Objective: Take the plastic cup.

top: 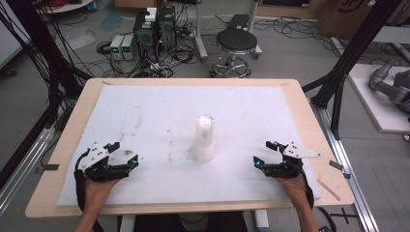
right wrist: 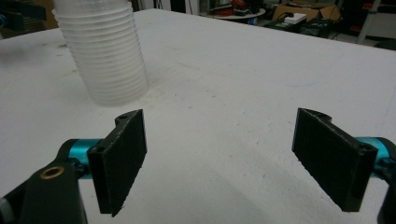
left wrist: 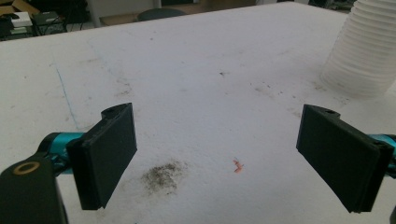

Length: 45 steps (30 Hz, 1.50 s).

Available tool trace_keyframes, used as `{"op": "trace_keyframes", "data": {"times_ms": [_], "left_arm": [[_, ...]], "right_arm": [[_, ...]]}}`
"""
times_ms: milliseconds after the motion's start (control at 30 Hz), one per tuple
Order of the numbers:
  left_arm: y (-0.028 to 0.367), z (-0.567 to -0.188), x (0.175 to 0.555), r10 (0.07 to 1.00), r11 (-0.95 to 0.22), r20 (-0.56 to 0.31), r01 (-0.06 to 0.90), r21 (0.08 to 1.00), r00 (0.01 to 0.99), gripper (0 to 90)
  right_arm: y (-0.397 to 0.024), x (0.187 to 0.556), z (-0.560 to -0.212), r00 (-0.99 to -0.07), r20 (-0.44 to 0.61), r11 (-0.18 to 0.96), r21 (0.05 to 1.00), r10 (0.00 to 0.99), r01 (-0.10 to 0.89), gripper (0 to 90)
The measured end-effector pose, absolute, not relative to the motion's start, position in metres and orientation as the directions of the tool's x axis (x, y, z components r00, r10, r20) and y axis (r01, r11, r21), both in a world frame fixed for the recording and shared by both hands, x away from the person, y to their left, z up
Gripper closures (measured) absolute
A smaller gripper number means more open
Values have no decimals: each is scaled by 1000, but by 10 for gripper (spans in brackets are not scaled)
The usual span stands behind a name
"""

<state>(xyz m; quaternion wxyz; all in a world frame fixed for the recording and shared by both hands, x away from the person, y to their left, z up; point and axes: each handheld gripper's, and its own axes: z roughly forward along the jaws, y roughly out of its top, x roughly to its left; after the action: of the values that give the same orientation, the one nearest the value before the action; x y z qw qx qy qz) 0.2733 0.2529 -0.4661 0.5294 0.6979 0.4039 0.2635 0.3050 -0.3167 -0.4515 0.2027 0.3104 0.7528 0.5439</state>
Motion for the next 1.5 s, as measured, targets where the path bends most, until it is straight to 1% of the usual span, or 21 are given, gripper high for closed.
{"op": "trace_keyframes", "data": {"times_ms": [200, 300, 367, 400, 433, 600, 800, 1033, 1333, 1367, 1500], "left_arm": [[253, -466, 274, 842, -111, -66, 291, 950, 536, 120], [253, -466, 274, 842, -111, -66, 292, 950, 536, 120], [253, -466, 274, 843, -113, -64, 293, 950, 533, 120], [253, -466, 274, 843, -113, -64, 293, 950, 533, 120], [253, -466, 275, 842, -114, -67, 298, 948, 535, 120], [253, -466, 276, 843, -108, -78, 309, 945, 532, 120], [253, -466, 275, 841, -118, -68, 303, 946, 538, 120], [253, -466, 275, 838, -117, -71, 304, 946, 541, 120], [252, -466, 276, 835, -123, -65, 301, 946, 547, 120], [252, -466, 276, 835, -123, -65, 301, 946, 546, 120], [252, -466, 276, 834, -122, -67, 302, 946, 548, 120]], "right_arm": [[-320, 307, -450, -732, 61, 190, 948, 679, 255, 173], [-324, 307, -442, -734, 65, 181, 951, 677, 250, 173], [-326, 306, -431, -742, 65, 163, 959, 667, 231, 173], [-326, 306, -431, -742, 65, 163, 959, 667, 231, 173], [-326, 306, -418, -752, 62, 159, 963, 656, 217, 174], [-324, 307, -383, -781, 39, 176, 966, 623, 188, 173], [-321, 313, -346, -806, 29, 204, 961, 591, 185, 173], [-311, 327, -318, -839, 24, 268, 942, 543, 200, 173], [-284, 345, -300, -890, 21, 331, 924, 455, 191, 173], [-274, 349, -297, -905, 23, 356, 915, 425, 190, 173], [-254, 358, -294, -929, 32, 396, 898, 369, 189, 173]]}}
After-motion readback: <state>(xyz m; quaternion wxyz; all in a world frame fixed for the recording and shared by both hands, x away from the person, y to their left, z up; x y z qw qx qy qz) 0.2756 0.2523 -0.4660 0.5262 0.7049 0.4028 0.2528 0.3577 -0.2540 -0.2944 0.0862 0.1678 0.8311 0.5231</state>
